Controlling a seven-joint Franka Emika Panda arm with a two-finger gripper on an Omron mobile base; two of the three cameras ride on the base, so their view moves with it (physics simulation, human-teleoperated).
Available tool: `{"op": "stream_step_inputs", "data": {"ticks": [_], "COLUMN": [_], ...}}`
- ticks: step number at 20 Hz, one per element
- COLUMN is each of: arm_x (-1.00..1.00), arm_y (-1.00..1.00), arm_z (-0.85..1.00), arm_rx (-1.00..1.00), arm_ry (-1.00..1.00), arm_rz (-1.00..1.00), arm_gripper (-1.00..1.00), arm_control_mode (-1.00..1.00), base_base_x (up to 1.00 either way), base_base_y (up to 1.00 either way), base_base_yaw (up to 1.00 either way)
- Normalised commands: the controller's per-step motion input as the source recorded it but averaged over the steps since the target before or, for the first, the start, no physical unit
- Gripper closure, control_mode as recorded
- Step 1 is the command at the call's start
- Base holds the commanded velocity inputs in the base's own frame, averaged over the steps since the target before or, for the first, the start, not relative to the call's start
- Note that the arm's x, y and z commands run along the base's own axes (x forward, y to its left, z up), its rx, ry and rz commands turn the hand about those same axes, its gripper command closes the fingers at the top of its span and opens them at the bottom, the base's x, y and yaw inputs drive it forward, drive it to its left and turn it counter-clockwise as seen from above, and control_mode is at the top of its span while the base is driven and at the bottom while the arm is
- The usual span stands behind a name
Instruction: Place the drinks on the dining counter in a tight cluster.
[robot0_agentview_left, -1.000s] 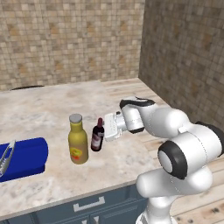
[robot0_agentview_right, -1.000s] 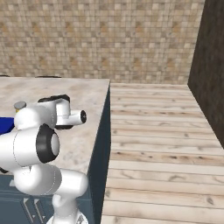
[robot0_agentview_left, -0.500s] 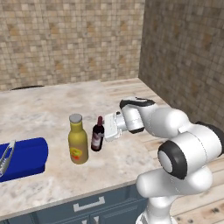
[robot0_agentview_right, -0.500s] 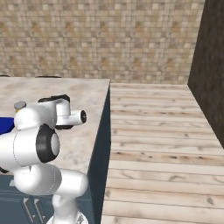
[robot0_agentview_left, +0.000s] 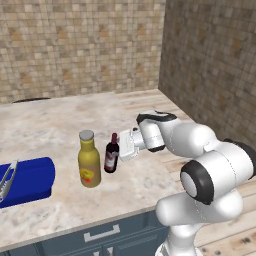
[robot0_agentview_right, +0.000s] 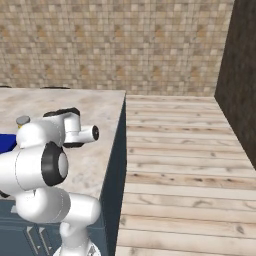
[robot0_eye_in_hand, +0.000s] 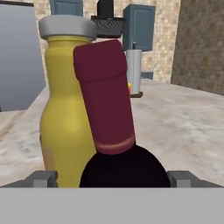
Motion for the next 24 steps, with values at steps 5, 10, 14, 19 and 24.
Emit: {"op": "stream_step_inputs", "data": {"ticks": [5,10,14,19,24], "arm_x": [0.00,-0.01,0.00,-0.08,-0.20], "arm_y": [-0.04,0.00,0.00,-0.07,-0.33], "arm_z": [0.16,0.36,0.31,0.19,0.21], "arm_rx": [0.00,0.00,0.00,0.00,0.00], "arm_ry": [-0.07,-0.11,-0.10,-0.07,-0.05], "arm_rz": [-0.01,0.00,0.00,0.00,-0.03], "arm_gripper": [-1.00,-1.00,-1.00,-1.00,-1.00], "arm_control_mode": [-1.00,-1.00,-1.00,-1.00,-1.00], "base_base_x": [0.00,0.00,0.00,0.00,0.00], "base_base_y": [0.00,0.00,0.00,0.00,0.00], "base_base_yaw": [0.00,0.00,0.00,0.00,0.00]}}
